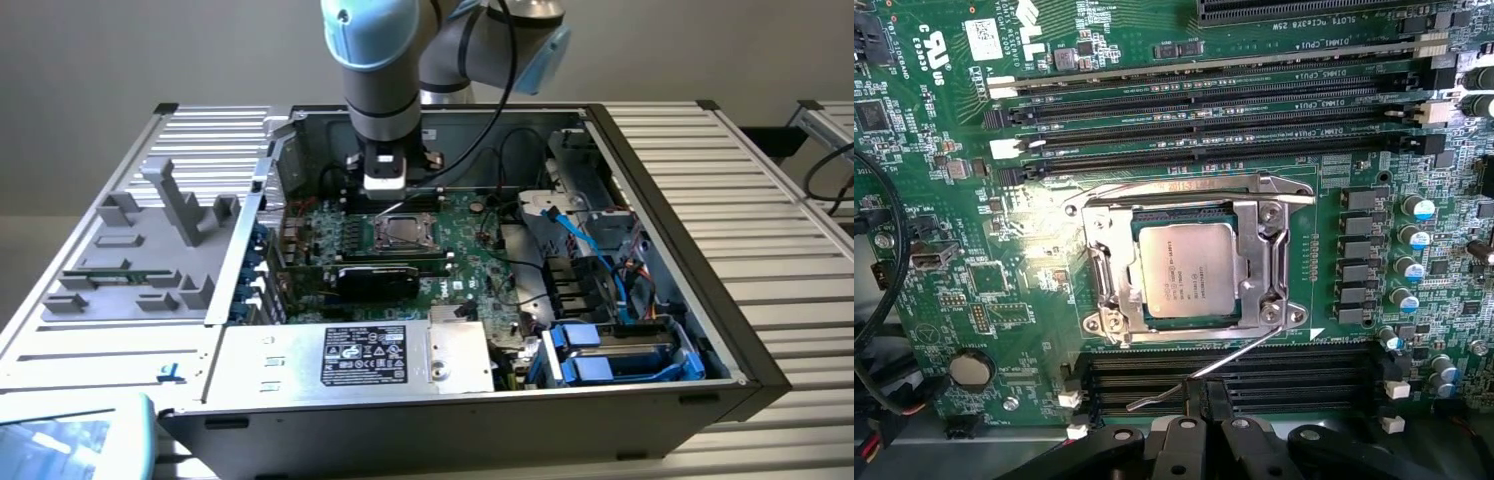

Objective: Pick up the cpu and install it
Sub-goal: 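Install the first cpu locking lever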

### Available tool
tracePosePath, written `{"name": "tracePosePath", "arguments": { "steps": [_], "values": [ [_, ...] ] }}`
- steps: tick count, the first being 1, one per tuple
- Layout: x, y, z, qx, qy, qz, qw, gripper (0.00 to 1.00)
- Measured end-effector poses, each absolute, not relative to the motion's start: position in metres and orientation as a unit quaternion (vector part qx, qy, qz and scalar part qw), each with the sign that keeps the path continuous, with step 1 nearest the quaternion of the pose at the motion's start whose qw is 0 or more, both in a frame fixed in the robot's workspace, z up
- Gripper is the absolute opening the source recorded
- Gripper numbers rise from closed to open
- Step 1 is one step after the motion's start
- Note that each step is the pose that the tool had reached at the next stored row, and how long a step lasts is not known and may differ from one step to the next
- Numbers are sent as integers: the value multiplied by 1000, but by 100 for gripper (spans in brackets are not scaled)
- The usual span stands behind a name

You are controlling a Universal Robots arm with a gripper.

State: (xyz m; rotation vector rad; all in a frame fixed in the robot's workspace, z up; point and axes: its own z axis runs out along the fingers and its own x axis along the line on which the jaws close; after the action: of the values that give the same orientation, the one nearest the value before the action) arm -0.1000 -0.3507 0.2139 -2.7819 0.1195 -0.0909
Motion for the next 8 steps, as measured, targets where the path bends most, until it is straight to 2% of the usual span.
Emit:
{"name": "tracePosePath", "arguments": {
  "steps": [8],
  "values": [
    [-99,-351,210,-983,42,-32,177,12]
  ]
}}
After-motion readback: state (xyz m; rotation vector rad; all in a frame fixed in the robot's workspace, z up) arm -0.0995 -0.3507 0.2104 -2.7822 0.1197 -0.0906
